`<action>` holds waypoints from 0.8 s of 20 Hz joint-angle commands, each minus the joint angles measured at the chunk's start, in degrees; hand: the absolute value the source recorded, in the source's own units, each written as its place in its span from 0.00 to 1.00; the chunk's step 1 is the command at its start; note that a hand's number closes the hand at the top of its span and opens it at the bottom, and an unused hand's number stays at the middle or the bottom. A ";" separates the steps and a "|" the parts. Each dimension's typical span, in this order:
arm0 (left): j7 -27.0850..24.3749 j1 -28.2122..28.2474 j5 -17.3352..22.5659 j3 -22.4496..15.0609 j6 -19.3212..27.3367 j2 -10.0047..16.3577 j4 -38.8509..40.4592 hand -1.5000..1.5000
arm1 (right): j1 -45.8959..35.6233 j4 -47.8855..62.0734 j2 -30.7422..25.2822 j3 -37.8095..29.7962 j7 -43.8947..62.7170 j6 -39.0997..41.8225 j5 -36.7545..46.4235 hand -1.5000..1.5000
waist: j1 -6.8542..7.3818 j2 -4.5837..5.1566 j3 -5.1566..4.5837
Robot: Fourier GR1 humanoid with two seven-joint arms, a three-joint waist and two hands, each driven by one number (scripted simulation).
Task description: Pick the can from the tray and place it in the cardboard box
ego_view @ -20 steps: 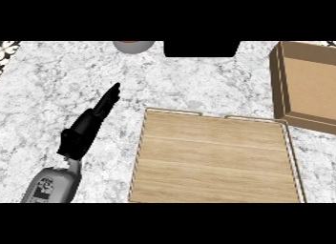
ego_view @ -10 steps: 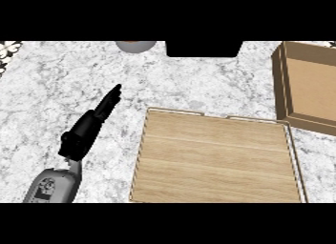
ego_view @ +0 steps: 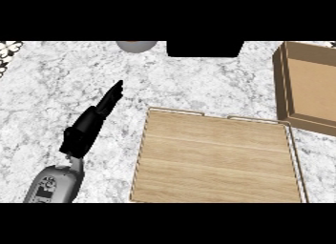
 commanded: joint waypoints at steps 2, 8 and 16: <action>-0.97 -0.40 1.08 1.72 -2.24 1.21 0.66 0.50 | -4.89 14.18 1.06 2.89 -7.93 -5.69 6.02 1.00 | 0.11 0.09 0.02; -0.08 -0.81 -0.44 -0.04 -0.78 -1.51 0.96 0.50 | -11.52 30.59 2.86 5.07 -12.60 -9.76 10.84 1.00 | 0.75 0.33 0.06; 0.28 1.23 1.36 1.26 -3.38 0.54 -2.28 0.50 | -17.14 45.93 7.16 0.56 -12.84 -7.12 6.30 0.00 | 1.26 0.38 0.11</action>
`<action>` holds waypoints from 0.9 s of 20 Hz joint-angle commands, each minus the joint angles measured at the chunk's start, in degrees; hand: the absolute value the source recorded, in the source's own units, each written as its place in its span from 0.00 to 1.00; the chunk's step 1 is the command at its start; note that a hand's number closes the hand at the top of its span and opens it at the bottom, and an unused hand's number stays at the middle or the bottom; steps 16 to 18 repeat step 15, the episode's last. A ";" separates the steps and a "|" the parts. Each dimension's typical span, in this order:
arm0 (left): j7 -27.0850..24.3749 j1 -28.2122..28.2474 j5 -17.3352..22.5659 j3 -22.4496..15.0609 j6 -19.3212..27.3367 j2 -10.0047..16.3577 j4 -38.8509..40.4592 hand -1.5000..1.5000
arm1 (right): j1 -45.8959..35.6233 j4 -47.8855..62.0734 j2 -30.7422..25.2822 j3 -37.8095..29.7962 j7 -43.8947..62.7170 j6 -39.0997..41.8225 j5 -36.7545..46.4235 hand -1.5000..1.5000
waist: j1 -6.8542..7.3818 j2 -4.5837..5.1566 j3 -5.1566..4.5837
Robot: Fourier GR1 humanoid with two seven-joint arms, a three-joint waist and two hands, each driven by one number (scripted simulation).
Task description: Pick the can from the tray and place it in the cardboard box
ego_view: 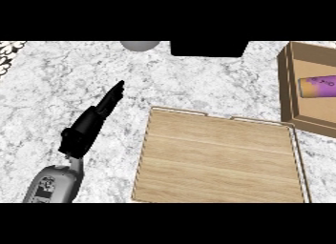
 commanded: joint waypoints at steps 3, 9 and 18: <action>-1.49 0.73 -2.11 -1.28 1.55 -1.74 1.29 0.50 | -5.08 12.63 -0.13 -3.20 -7.26 -0.14 -1.77 0.00 | 0.10 0.15 0.03; -2.82 1.74 -1.81 -0.66 1.06 -0.98 1.19 0.50 | -5.61 11.34 -1.05 -15.54 -13.16 -1.03 -14.33 0.00 | -0.84 -0.12 0.08; -1.44 0.05 -1.90 -0.04 1.47 -1.40 2.50 0.50 | -2.59 15.94 -6.87 -25.35 -18.16 7.43 -24.18 0.00 | -1.58 0.06 0.15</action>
